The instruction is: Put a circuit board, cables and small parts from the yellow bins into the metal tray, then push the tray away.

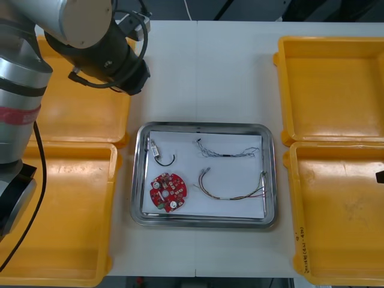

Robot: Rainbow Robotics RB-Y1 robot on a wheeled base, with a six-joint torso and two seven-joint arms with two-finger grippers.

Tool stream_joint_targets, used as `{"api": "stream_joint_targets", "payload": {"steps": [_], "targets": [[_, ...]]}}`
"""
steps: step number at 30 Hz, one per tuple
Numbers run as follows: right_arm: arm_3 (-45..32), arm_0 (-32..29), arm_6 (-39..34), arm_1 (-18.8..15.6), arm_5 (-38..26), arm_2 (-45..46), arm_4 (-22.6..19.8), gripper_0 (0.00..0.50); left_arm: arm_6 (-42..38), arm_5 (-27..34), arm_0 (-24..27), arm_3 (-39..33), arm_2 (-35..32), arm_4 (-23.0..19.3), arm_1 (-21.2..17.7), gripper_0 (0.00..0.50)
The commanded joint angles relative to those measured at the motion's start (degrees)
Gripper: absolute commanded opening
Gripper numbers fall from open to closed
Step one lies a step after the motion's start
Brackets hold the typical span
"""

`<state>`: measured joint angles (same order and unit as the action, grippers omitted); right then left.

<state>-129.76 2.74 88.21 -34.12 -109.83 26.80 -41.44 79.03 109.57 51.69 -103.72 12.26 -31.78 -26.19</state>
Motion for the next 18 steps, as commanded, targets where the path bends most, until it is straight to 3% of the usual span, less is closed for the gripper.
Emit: {"api": "stream_joint_targets", "payload": {"steps": [1,18], "targets": [[-1.81,-2.03,-1.46,-1.82,-0.17,2.03,-0.31,0.500,-5.55,0.43,-1.33,-4.04,3.47,0.49,2.02,0.000],[-1.73,-2.30,-2.16,-1.82,-0.17,2.55,-2.07,0.500,-21.99,-1.64,-8.01,-7.82,16.21,3.75,3.08,0.000]]}}
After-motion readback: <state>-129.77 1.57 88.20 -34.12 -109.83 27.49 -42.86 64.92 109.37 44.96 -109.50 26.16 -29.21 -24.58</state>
